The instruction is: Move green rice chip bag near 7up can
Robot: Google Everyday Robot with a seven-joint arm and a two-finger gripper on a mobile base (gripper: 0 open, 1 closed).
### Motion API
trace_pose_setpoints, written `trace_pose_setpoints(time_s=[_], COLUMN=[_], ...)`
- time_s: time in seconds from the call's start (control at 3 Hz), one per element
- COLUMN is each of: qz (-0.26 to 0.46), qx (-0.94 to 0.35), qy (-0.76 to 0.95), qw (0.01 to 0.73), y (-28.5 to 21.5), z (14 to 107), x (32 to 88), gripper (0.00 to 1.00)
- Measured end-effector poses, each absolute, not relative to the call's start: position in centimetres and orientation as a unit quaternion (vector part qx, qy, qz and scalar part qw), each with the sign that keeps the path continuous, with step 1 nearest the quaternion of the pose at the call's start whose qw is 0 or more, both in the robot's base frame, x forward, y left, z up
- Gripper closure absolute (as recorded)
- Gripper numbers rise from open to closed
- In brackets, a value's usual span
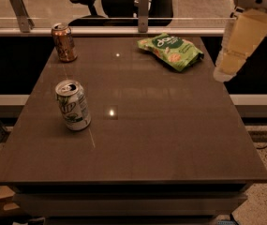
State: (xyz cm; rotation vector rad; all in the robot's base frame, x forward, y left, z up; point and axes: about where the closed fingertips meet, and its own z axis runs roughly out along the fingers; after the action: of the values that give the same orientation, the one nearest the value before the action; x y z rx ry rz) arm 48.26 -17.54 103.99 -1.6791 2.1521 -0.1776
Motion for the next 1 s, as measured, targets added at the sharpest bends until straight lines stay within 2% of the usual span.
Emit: trace_pose_setpoints(time_s=[1.0], qz=[-0.021], qx=[-0.500], qy=[0.833], qw=[0.235], y=[-14.9], z=[106.5], x=[59.1], gripper=[0.00])
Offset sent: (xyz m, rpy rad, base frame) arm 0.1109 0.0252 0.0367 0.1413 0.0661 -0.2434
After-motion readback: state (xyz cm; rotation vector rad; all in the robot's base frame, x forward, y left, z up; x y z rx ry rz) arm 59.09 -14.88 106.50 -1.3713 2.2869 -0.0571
